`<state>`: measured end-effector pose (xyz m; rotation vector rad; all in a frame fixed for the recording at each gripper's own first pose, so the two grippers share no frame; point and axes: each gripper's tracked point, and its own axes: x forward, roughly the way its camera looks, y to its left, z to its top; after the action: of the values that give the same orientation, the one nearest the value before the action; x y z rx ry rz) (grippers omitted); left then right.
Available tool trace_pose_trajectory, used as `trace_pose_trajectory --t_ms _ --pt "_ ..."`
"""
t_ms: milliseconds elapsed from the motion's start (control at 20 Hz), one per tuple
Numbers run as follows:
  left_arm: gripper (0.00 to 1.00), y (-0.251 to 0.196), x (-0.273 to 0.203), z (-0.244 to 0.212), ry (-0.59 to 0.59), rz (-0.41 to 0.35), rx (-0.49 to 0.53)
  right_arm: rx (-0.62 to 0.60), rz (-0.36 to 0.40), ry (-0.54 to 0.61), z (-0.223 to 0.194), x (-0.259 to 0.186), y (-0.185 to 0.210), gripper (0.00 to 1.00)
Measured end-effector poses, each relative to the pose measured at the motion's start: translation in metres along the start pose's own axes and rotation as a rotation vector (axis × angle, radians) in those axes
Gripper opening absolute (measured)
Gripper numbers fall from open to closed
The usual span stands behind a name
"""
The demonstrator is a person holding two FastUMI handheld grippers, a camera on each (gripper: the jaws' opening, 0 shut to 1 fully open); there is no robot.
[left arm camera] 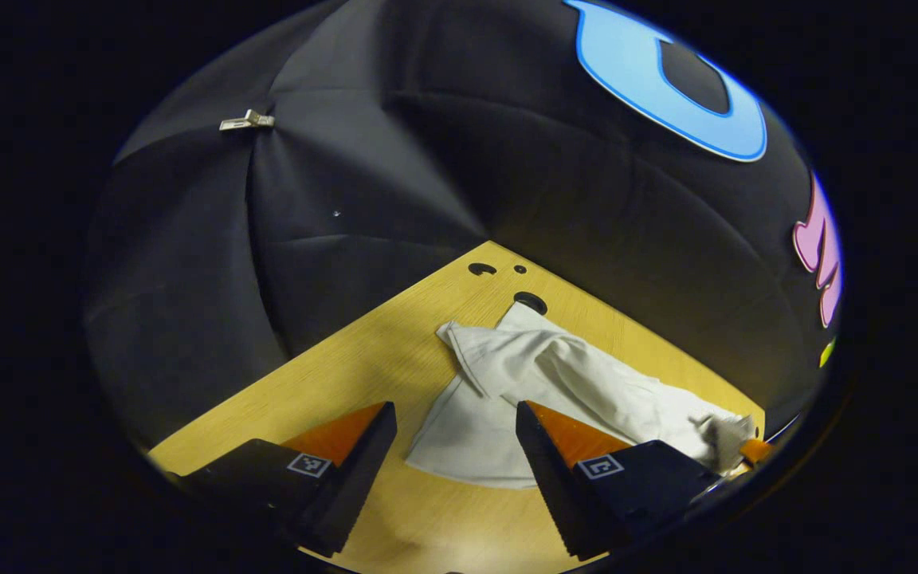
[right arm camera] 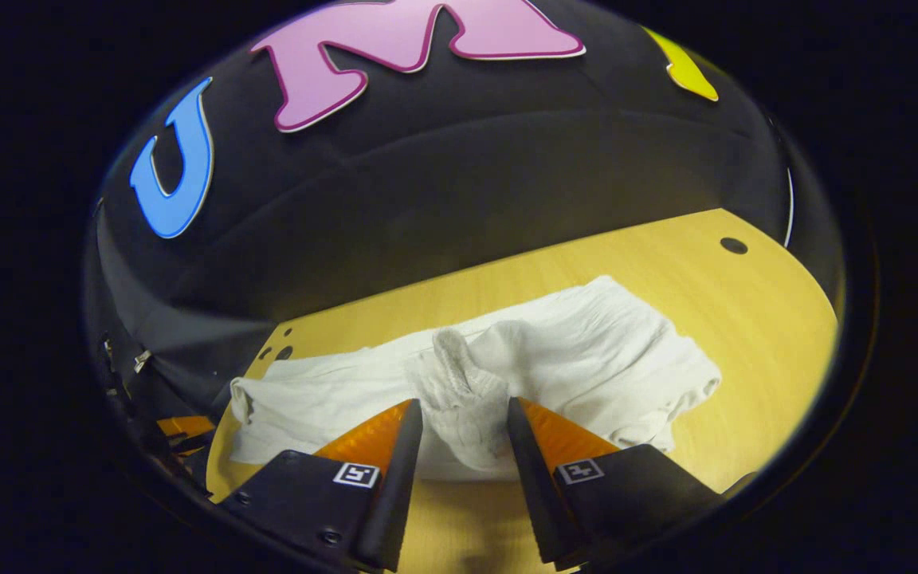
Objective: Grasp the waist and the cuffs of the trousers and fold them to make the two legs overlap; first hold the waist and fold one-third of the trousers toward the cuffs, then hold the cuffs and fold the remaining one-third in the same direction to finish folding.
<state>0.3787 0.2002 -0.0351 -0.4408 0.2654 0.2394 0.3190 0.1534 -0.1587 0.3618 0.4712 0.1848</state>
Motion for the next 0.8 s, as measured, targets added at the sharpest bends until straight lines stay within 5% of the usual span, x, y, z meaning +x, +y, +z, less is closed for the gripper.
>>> trace_pose_trajectory --t_ms 100,150,200,450,800 --pt "0.96 -0.001 0.017 0.004 0.011 -0.005 -0.023 -0.026 0.003 0.021 -0.010 -0.014 0.003 0.72" --pt "0.96 -0.004 0.025 0.004 0.020 -0.018 -0.036 -0.043 -0.005 0.027 -0.013 -0.026 0.002 0.94" --pt "0.96 -0.008 0.032 0.005 0.026 -0.027 -0.048 -0.054 -0.014 0.036 -0.021 -0.037 -0.003 0.99" --pt "0.96 -0.022 0.063 0.010 0.023 -0.043 -0.063 0.011 -0.107 0.108 -0.056 -0.121 -0.050 0.99" --pt "0.97 -0.027 0.084 -0.007 0.041 0.049 0.110 0.047 -0.298 0.120 -0.089 -0.232 -0.110 0.99"
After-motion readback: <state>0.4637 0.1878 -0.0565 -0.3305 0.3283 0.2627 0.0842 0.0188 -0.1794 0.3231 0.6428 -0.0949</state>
